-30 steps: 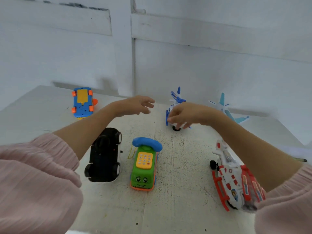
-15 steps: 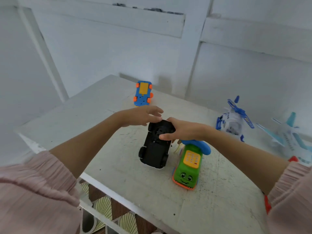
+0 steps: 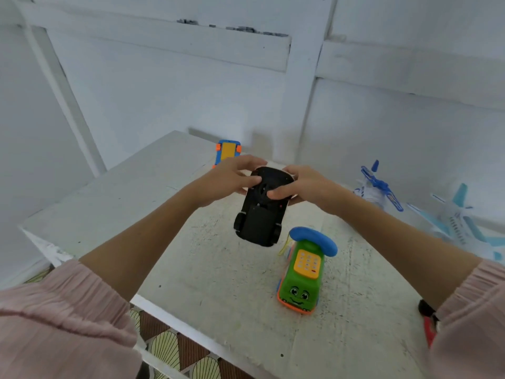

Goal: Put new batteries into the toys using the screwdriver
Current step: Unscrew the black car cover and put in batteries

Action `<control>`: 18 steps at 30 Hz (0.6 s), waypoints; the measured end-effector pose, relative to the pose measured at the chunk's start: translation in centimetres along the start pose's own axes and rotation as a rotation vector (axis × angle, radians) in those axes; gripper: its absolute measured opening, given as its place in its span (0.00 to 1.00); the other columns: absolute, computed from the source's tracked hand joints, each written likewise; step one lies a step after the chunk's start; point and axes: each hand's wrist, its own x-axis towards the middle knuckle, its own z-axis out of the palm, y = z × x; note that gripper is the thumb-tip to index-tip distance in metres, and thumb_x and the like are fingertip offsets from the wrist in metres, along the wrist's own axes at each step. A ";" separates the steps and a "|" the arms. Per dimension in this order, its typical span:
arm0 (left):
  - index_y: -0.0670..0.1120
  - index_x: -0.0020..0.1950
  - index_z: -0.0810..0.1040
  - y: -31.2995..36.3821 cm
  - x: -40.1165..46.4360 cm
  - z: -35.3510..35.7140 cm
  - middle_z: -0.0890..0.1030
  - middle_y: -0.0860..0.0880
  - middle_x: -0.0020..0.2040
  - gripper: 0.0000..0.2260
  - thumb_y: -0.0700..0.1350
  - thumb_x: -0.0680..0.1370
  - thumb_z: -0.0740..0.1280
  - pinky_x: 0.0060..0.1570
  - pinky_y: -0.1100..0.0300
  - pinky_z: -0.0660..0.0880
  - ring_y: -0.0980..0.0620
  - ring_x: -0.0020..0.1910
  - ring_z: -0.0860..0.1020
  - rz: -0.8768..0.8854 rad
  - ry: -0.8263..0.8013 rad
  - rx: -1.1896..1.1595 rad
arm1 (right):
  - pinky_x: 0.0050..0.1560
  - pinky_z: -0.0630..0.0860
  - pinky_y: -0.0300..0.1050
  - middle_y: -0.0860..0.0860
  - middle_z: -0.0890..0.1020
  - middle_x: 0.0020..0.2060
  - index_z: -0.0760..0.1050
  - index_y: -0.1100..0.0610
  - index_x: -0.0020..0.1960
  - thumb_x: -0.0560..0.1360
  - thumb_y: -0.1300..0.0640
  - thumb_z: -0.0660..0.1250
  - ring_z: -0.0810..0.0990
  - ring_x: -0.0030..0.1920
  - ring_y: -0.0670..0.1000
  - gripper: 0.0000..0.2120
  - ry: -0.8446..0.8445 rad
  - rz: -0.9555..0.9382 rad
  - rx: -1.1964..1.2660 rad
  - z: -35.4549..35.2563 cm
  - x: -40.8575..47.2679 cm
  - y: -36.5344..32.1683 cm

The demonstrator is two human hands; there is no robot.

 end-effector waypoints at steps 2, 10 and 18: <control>0.50 0.71 0.68 1.5 0.4 0.3 0.74 0.48 0.66 0.20 0.42 0.79 0.65 0.52 0.65 0.76 0.54 0.57 0.77 0.062 0.033 -0.076 | 0.44 0.80 0.43 0.54 0.81 0.43 0.74 0.60 0.53 0.68 0.59 0.73 0.81 0.43 0.51 0.16 0.089 -0.013 0.071 -1.6 -0.6 -0.7; 0.58 0.73 0.59 7.1 2.4 4.6 0.72 0.54 0.64 0.32 0.39 0.76 0.69 0.53 0.66 0.76 0.61 0.57 0.77 0.299 -0.073 -0.221 | 0.42 0.77 0.46 0.53 0.80 0.40 0.77 0.58 0.49 0.70 0.56 0.68 0.79 0.39 0.53 0.09 0.467 -0.067 0.451 -8.3 -4.4 -2.8; 0.60 0.74 0.52 11.2 4.2 9.6 0.71 0.53 0.62 0.35 0.37 0.77 0.67 0.49 0.66 0.76 0.59 0.56 0.78 0.439 -0.128 -0.252 | 0.41 0.75 0.44 0.54 0.80 0.41 0.79 0.60 0.51 0.69 0.56 0.69 0.78 0.40 0.53 0.13 0.681 -0.129 0.529 -12.1 -8.8 -2.5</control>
